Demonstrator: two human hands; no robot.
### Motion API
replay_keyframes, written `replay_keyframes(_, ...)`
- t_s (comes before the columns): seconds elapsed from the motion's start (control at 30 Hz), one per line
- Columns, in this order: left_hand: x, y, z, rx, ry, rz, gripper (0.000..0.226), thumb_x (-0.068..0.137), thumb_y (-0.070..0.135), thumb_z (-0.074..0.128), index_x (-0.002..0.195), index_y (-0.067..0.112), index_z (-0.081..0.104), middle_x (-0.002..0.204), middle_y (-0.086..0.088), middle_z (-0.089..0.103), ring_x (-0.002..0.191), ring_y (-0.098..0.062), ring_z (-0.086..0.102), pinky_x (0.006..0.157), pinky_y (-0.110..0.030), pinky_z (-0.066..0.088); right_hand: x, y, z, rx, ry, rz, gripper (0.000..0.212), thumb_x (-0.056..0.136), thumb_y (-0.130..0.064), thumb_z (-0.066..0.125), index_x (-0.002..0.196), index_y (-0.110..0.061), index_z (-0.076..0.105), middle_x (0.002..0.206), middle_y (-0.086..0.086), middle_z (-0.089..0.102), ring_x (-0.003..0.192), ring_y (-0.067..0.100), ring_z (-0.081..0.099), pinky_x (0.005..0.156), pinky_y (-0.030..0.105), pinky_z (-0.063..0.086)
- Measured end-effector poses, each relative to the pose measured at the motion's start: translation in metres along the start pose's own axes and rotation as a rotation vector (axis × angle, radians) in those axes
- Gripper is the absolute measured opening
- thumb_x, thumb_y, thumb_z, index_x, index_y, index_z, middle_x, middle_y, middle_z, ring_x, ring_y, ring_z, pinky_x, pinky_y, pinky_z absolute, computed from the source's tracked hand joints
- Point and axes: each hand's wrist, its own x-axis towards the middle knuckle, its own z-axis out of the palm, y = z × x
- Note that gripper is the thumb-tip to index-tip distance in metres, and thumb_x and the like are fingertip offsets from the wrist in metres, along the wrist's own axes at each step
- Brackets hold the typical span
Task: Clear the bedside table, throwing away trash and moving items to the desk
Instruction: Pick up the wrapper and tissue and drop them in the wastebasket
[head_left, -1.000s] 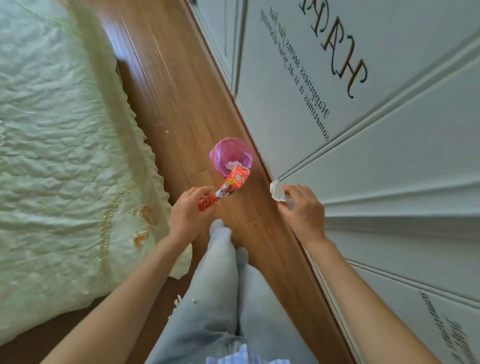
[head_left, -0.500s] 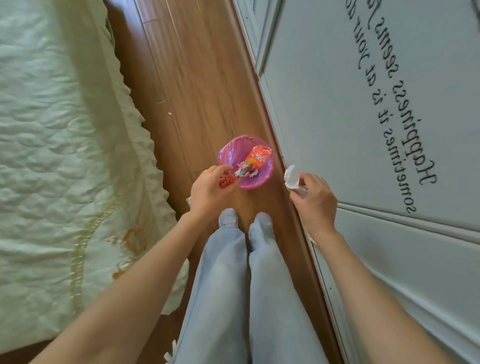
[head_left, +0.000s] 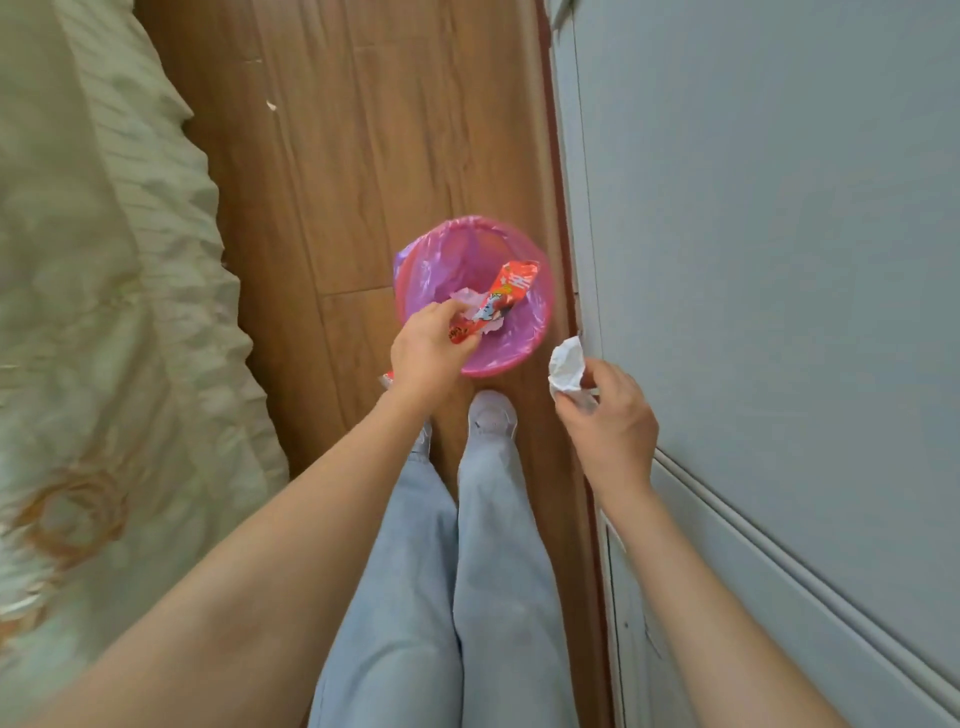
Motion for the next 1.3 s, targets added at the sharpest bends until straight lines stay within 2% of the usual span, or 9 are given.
replay_keyframes(0.13,0.019,-0.011,0.033,0.076,-0.041,0.007,0.039,0.081,0.033,0.065,0.118,0.019,0.061,0.106,-0.004,0.064,0.102,-0.026,0.056,0.075,-0.039,0.048,0.012,0.016,0.025,-0.024,-0.040,0.003,0.023,0.072,-0.017,0.075,0.093,-0.014,0.065,0.085,0.000,0.067,0.079,0.025,0.061,0.059,0.024,0.032)
replay_keyframes(0.27,0.026,-0.019,0.039,0.090,-0.007,0.060,0.043,0.081,0.028,0.066,0.121,0.014,0.060,0.113,-0.007,0.063,0.104,-0.029,0.054,0.077,-0.040,0.047,0.026,0.018,0.037,-0.035,-0.043,-0.013,0.025,0.072,-0.014,0.074,0.095,-0.013,0.065,0.087,0.000,0.067,0.081,0.025,0.061,0.060,0.024,0.032)
replay_keyframes(0.43,0.017,-0.025,0.011,0.170,0.114,0.210,0.039,0.079,0.022,0.067,0.114,0.007,0.063,0.111,-0.010,0.065,0.102,-0.034,0.058,0.079,-0.042,0.048,0.046,0.003,0.045,-0.038,-0.045,-0.063,0.028,0.073,-0.012,0.070,0.100,-0.014,0.065,0.090,0.001,0.067,0.085,0.023,0.059,0.060,0.024,0.032)
replay_keyframes(0.57,0.007,-0.027,-0.023,0.260,0.144,0.256,0.039,0.083,0.025,0.060,0.118,0.006,0.060,0.118,-0.012,0.062,0.109,-0.033,0.055,0.087,-0.043,0.046,0.063,-0.013,0.059,-0.060,-0.048,-0.131,0.030,0.070,-0.008,0.069,0.099,-0.015,0.065,0.090,0.002,0.068,0.084,0.025,0.059,0.059,0.024,0.035)
replay_keyframes(0.73,0.004,-0.037,-0.049,0.324,0.218,0.331,0.037,0.081,0.026,0.055,0.112,0.005,0.062,0.114,-0.014,0.064,0.102,-0.034,0.058,0.082,-0.042,0.047,0.080,-0.027,0.086,-0.129,-0.116,-0.244,0.031,0.068,-0.007,0.073,0.098,-0.011,0.066,0.088,0.005,0.066,0.082,0.026,0.059,0.057,0.024,0.034)
replay_keyframes(0.87,0.005,-0.046,-0.055,0.361,0.223,0.363,0.043,0.079,0.031,0.044,0.110,0.006,0.062,0.113,-0.013,0.064,0.101,-0.034,0.059,0.080,-0.042,0.049,0.094,-0.029,0.112,-0.167,-0.195,-0.225,0.033,0.075,-0.013,0.071,0.107,-0.012,0.064,0.098,0.005,0.065,0.091,0.026,0.058,0.061,0.028,0.040)
replay_keyframes(1.03,0.008,-0.054,-0.055,0.372,0.225,0.323,0.041,0.080,0.030,0.048,0.110,0.007,0.062,0.112,-0.012,0.065,0.101,-0.033,0.060,0.078,-0.040,0.049,0.098,-0.026,0.119,-0.218,-0.280,-0.164,0.041,0.077,-0.019,0.071,0.116,-0.014,0.059,0.109,0.007,0.063,0.104,0.026,0.054,0.076,0.038,0.048)
replay_keyframes(1.17,0.006,-0.049,-0.063,0.376,0.230,0.307,0.033,0.079,0.025,0.058,0.108,0.010,0.063,0.111,-0.009,0.065,0.100,-0.031,0.059,0.077,-0.039,0.047,0.093,-0.031,0.097,-0.216,-0.312,-0.175,0.046,0.079,-0.024,0.071,0.121,-0.012,0.056,0.116,0.006,0.060,0.110,0.024,0.051,0.083,0.036,0.046)
replay_keyframes(1.3,-0.007,-0.030,-0.088,0.379,0.218,0.298,0.031,0.081,0.026,0.059,0.107,0.010,0.063,0.109,-0.008,0.065,0.099,-0.030,0.060,0.077,-0.040,0.049,0.073,-0.054,0.053,-0.184,-0.271,-0.186,0.040,0.085,-0.026,0.065,0.121,-0.010,0.055,0.122,0.006,0.058,0.116,0.023,0.049,0.093,0.035,0.044)
